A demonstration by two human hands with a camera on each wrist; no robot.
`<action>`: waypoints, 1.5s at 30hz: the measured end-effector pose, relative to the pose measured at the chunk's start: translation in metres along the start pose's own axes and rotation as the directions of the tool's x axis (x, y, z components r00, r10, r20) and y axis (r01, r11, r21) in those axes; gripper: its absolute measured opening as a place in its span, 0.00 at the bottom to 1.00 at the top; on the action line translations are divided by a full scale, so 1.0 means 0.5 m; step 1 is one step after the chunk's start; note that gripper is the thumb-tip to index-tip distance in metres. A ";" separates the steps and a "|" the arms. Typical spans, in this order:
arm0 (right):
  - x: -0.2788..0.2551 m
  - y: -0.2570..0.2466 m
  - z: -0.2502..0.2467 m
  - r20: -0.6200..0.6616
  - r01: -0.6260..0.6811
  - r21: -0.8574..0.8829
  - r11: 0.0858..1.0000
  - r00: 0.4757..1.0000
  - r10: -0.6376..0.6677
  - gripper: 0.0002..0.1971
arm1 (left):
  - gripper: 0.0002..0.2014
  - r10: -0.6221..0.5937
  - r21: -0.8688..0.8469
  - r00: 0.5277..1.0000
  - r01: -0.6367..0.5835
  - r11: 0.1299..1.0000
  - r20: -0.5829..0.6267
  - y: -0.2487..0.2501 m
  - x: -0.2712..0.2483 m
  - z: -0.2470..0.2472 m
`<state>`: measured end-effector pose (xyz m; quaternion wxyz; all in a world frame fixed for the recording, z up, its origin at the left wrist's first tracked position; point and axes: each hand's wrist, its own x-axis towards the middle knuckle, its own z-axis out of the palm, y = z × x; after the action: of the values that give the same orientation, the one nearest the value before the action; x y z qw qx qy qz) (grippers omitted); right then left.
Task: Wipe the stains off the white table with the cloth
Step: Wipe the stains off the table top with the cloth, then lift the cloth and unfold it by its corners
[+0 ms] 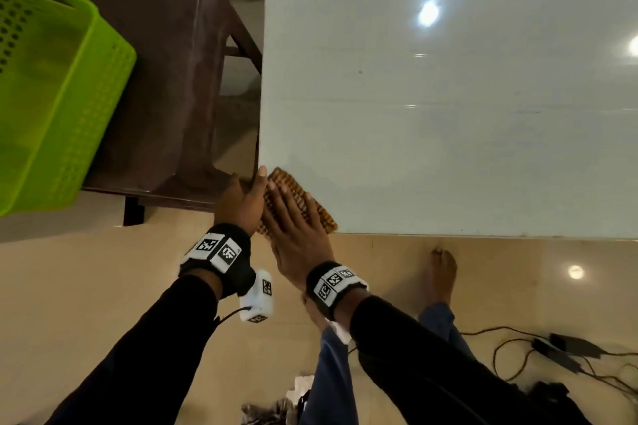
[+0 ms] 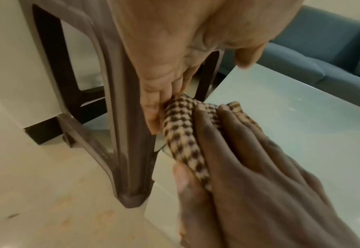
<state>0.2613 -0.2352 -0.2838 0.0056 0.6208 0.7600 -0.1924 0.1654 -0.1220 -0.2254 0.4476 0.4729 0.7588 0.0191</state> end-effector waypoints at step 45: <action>-0.395 0.266 -1.162 0.185 -0.214 0.976 0.042 0.914 0.361 0.20 | 0.16 0.421 -0.470 0.905 -0.345 0.813 0.064 0.743 -0.838 -0.203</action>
<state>0.5660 -0.2266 0.2648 -0.4110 0.6130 0.2957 -0.6066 0.4183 -0.1846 0.2803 0.5920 0.5002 0.5830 0.2440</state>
